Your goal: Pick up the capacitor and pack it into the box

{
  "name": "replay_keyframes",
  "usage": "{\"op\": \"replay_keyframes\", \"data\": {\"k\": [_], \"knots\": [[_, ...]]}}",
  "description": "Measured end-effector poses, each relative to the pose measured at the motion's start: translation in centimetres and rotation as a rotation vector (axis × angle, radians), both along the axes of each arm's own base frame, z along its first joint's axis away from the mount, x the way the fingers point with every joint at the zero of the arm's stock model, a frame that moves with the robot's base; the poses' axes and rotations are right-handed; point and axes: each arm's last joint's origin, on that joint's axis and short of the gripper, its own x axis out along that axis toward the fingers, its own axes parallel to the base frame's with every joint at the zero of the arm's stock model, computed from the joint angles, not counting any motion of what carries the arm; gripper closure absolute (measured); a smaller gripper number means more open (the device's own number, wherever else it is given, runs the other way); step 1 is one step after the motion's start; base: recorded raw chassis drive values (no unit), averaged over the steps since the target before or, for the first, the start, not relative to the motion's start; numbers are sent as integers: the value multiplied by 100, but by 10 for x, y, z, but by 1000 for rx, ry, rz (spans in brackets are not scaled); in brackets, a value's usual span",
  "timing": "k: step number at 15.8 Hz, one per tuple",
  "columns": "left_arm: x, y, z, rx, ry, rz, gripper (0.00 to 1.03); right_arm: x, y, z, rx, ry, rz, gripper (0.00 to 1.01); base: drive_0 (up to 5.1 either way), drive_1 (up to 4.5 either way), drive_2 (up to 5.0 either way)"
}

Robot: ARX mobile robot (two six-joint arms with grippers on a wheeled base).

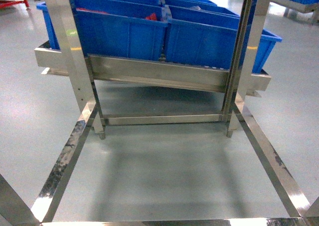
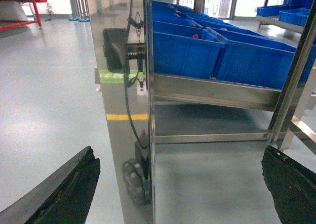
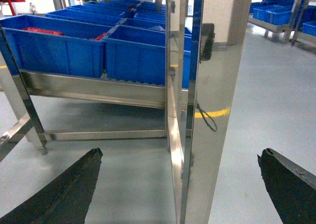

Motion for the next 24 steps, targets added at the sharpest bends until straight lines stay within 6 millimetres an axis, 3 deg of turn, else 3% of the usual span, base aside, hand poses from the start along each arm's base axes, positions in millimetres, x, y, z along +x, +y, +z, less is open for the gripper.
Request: {"op": "replay_keyframes", "data": {"k": [24], "knots": [[0,0,0,0,0,0,5,0,0,0,0,0,0,3,0,0,0]]}}
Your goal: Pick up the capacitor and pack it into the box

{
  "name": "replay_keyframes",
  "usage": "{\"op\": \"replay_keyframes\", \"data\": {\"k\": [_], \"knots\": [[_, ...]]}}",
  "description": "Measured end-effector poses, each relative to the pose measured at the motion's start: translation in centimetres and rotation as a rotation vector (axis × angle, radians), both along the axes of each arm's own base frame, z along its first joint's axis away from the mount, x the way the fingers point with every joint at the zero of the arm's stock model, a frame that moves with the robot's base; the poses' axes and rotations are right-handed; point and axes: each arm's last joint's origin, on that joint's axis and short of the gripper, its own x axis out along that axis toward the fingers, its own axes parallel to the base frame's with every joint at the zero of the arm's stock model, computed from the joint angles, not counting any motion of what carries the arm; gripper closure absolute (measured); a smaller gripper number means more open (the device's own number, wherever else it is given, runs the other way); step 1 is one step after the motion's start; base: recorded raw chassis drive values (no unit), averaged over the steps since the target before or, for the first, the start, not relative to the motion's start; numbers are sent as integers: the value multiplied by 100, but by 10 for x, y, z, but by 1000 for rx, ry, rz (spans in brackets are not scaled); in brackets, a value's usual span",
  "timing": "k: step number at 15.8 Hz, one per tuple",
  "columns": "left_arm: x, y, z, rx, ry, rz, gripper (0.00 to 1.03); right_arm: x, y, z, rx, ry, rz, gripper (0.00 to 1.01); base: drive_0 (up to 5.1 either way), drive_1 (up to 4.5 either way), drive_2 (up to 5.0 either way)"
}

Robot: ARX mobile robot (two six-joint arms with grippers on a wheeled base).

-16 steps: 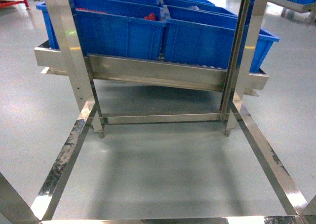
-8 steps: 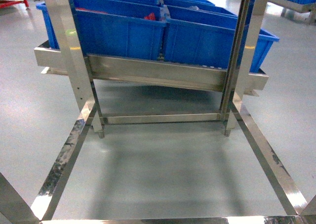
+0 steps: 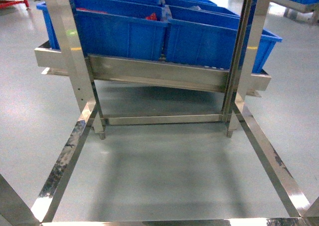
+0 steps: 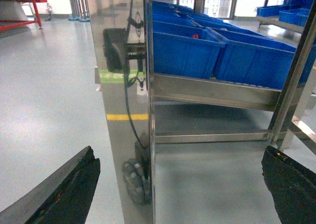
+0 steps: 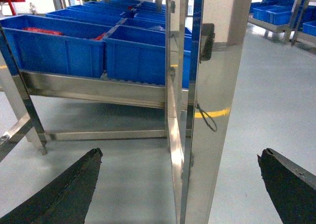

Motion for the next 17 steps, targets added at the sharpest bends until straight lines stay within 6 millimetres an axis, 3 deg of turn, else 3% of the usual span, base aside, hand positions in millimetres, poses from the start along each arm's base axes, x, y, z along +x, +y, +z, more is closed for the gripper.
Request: {"op": "replay_keyframes", "data": {"k": [17], "knots": [[0,0,0,0,0,2,5,0,0,0,0,0,0,3,0,0,0]]}}
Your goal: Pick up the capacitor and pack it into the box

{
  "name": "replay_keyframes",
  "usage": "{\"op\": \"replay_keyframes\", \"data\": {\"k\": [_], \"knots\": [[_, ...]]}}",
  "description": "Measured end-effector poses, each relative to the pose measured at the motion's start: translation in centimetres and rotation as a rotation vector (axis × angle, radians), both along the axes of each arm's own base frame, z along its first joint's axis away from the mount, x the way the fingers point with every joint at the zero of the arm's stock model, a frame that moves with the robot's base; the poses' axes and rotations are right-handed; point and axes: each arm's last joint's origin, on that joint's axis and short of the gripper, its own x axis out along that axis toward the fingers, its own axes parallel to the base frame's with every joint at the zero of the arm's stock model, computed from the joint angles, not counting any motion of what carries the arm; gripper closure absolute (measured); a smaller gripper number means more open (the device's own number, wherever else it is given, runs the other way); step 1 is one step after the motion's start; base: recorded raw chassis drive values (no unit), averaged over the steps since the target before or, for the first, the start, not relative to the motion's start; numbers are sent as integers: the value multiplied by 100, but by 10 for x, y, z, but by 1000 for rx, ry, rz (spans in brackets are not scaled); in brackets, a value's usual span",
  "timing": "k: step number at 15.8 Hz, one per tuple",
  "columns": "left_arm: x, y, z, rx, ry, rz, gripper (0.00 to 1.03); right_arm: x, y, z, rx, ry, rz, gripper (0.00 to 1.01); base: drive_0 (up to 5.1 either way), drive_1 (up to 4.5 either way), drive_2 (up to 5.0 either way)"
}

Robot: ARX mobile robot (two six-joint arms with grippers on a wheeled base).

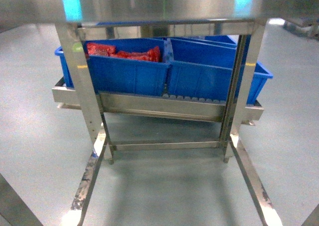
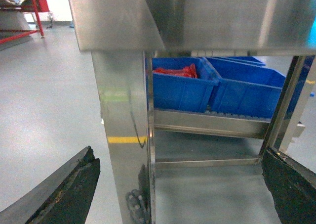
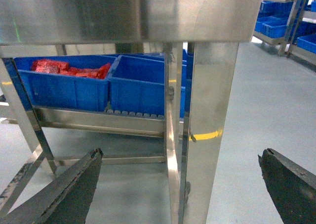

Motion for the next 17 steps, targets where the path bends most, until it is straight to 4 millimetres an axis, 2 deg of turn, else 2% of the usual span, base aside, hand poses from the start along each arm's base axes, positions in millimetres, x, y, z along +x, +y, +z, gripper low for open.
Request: {"op": "replay_keyframes", "data": {"k": [17], "knots": [[0,0,1,1,-7,-2,5,0,0,0,0,-5,0,3,0,0,0]]}}
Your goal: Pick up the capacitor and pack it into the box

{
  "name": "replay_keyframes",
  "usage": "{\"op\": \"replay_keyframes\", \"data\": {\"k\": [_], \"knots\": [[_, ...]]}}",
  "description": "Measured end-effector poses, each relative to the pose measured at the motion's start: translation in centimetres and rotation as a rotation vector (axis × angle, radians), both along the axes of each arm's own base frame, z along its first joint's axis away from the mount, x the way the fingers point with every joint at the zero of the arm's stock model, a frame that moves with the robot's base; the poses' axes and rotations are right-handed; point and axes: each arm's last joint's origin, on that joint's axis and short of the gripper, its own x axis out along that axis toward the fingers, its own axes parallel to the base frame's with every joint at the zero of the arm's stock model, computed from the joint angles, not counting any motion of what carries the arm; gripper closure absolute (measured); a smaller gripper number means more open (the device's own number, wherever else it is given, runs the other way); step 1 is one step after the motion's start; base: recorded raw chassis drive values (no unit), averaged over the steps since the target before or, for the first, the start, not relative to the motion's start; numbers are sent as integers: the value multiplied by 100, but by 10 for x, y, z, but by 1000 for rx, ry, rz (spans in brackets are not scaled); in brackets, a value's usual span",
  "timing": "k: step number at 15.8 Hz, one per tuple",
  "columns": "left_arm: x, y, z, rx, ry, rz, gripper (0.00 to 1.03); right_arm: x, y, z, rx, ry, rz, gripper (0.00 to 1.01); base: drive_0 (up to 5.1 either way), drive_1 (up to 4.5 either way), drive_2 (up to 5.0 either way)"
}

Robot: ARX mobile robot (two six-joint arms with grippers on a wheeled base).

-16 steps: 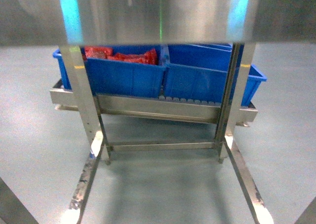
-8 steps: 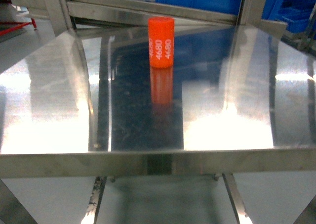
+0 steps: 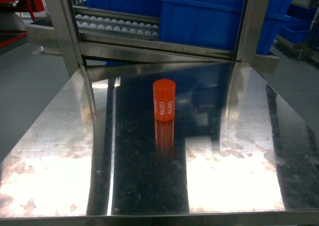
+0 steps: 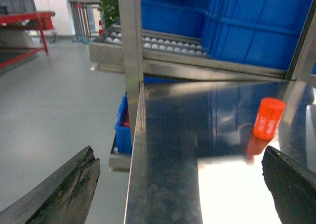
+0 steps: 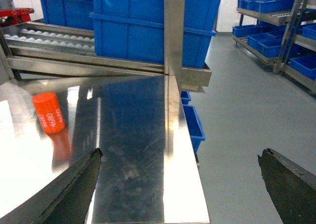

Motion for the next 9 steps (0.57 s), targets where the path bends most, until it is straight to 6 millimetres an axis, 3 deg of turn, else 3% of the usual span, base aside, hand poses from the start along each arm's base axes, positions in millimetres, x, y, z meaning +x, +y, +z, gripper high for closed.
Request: {"op": "replay_keyframes", "data": {"k": [9], "knots": [[0,0,-1,0,6,1,5,0,0,0,0,5,0,3,0,0,0]]}}
